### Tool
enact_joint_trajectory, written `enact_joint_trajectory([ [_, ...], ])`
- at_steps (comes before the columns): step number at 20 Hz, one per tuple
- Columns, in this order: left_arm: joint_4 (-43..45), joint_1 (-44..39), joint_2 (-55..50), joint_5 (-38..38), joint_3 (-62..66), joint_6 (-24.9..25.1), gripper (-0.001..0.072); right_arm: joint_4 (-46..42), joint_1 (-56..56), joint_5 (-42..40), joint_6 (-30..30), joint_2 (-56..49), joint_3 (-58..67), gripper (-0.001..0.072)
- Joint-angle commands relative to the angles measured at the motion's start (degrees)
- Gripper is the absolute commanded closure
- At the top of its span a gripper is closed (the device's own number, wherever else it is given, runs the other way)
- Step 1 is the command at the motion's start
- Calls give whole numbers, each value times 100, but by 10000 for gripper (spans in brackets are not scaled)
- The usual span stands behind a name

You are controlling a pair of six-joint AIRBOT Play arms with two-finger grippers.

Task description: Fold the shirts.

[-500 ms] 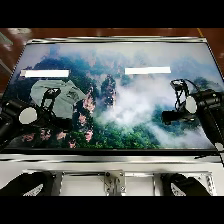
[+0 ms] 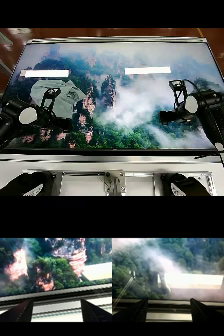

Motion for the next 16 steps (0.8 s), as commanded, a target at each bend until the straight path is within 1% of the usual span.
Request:
enact_joint_trajectory([
  [1, 2, 2, 4, 0, -2, 2, 7, 496, 4, -31, 2, 4, -2, 74],
  [6, 2, 2, 4, 0, -2, 2, 7, 1174, 4, -584, 2, 4, -2, 74],
  [8, 2, 2, 4, 4, -2, 2, 7, 1403, 4, -667, 0, 4, -2, 74],
  [9, 2, 2, 2, 140, -7, 0, 7, 1438, 4, -660, 0, 4, -2, 74],
  [11, -31, 0, -28, 769, -4, -48, 7, 1403, 4, -581, -2, 4, -2, 74],
  [12, -68, 0, -59, 925, -4, -46, 7, 1401, 4, -553, -2, 4, -2, 74],
  [13, 24, 2, -98, 1056, 0, -42, 8, 1403, 4, -546, -2, 4, -2, 74],
  [15, 844, 131, -234, 1268, 83, -44, 7, 1416, 4, -557, 0, 4, -2, 74],
  [16, 1331, 389, -361, 1355, 205, -44, 6, 1412, 4, -562, 0, 4, -2, 74],
])
